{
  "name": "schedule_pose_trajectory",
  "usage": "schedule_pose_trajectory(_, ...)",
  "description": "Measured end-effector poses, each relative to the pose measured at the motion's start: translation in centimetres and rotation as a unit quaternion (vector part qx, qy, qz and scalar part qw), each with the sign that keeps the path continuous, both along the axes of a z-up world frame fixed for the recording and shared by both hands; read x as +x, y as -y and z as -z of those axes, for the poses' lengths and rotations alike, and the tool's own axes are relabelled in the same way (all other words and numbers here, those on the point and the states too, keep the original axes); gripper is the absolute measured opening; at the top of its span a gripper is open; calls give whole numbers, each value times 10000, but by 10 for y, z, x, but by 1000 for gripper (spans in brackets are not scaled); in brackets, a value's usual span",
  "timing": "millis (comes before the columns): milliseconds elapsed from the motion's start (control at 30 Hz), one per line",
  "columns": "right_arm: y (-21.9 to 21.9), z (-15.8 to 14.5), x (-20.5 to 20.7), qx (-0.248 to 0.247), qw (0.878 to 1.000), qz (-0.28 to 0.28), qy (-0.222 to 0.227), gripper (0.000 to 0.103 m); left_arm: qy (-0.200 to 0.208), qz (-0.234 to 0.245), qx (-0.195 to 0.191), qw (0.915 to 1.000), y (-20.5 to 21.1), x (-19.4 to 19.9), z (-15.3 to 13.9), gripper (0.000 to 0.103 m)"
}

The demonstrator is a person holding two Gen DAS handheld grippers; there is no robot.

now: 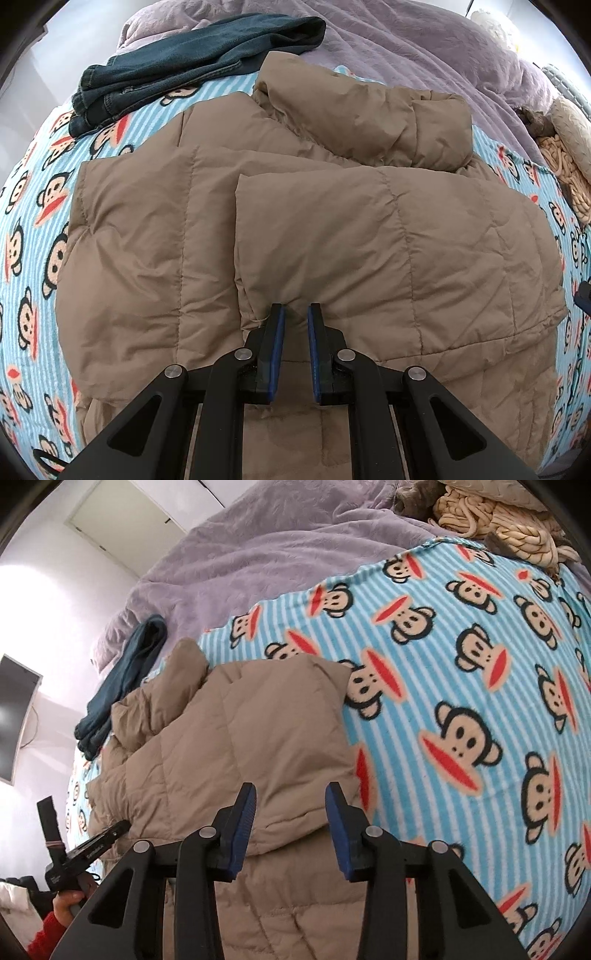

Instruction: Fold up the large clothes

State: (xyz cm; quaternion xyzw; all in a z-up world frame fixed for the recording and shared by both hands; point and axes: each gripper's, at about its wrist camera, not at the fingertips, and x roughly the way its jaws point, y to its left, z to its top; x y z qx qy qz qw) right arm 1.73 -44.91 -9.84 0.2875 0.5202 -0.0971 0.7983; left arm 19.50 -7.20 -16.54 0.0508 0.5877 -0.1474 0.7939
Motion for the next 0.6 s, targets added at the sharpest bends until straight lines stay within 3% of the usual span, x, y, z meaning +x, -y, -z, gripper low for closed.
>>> schedule_pose_trajectory(133, -8, 39, 13, -127, 9978, -229, -609, 42, -28, -47, 1, 10000, -1, 3, 2, 14)
schedule_pose_trajectory(233, -12, 55, 13, -87, 9967, -277, -761, 42, -35, -27, 11, 10000, -2, 3, 2, 14)
schedule_pose_trajectory(600, -17, 29, -5, -76, 9969, -286, -735, 43, 61, -141, 302, 9994, -12, -16, -25, 14)
